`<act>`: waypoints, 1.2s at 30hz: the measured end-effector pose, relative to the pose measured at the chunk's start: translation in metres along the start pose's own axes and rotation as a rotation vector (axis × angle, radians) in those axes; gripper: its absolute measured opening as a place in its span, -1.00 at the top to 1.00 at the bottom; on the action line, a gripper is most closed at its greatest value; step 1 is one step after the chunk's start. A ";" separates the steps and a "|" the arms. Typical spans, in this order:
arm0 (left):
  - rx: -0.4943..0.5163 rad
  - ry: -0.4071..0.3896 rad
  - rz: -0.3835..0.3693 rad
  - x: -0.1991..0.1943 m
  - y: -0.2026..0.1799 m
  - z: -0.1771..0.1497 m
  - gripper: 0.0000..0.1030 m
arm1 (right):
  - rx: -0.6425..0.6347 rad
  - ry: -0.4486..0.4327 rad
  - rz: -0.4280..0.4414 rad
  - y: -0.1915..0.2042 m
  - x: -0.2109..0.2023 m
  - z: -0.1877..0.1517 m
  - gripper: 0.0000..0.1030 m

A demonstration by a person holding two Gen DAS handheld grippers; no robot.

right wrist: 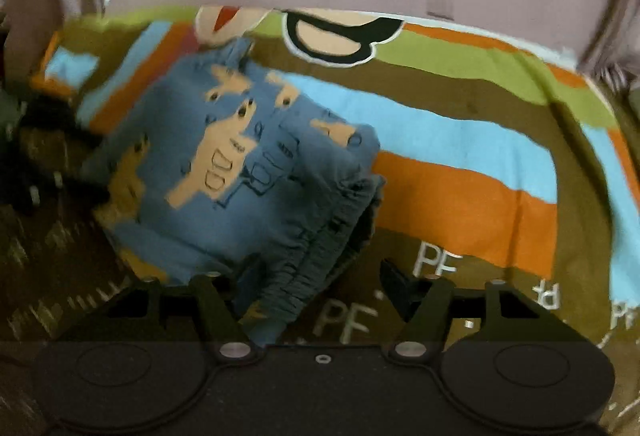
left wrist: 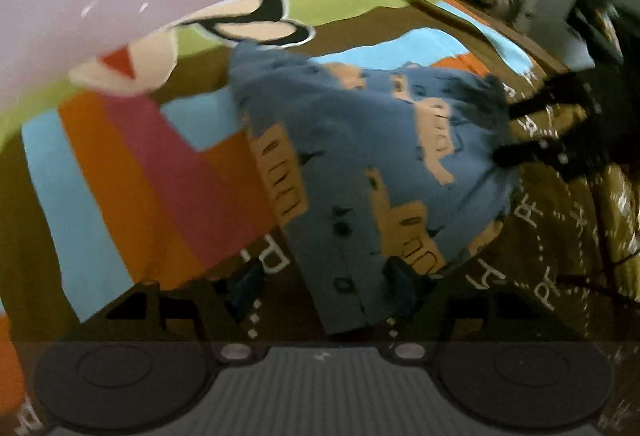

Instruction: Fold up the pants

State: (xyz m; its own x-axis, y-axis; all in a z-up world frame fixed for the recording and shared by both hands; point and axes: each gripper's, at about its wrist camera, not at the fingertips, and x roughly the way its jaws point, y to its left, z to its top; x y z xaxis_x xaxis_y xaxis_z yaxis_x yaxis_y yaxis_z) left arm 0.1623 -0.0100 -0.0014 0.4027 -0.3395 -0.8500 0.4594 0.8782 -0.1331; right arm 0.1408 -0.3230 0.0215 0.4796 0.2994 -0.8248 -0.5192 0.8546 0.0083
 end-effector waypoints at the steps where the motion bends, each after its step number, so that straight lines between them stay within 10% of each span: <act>1: -0.017 -0.001 -0.002 -0.001 0.002 -0.001 -0.47 | 0.027 0.001 0.014 -0.003 -0.001 0.001 -0.43; 18: -0.124 -0.023 0.082 -0.034 0.002 0.003 -0.86 | -0.208 0.077 0.021 0.034 -0.083 0.036 -0.93; 24: -0.072 -0.025 0.177 -0.042 -0.007 0.016 -0.96 | -0.370 -0.043 0.037 0.041 -0.070 0.031 -0.98; 32: -0.019 -0.188 0.309 -0.033 -0.019 0.064 -0.96 | -0.450 -0.099 0.116 0.034 -0.042 0.044 0.02; 36: -0.038 -0.196 0.296 -0.006 -0.021 0.072 -0.93 | -0.440 -0.067 0.118 0.022 -0.030 0.041 0.09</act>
State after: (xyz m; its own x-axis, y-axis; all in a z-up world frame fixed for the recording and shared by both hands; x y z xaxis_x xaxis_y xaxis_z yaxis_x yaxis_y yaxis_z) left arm 0.2072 -0.0503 0.0429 0.6600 -0.1237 -0.7410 0.2719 0.9588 0.0822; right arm 0.1440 -0.2954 0.0693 0.4361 0.4230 -0.7943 -0.8171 0.5560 -0.1526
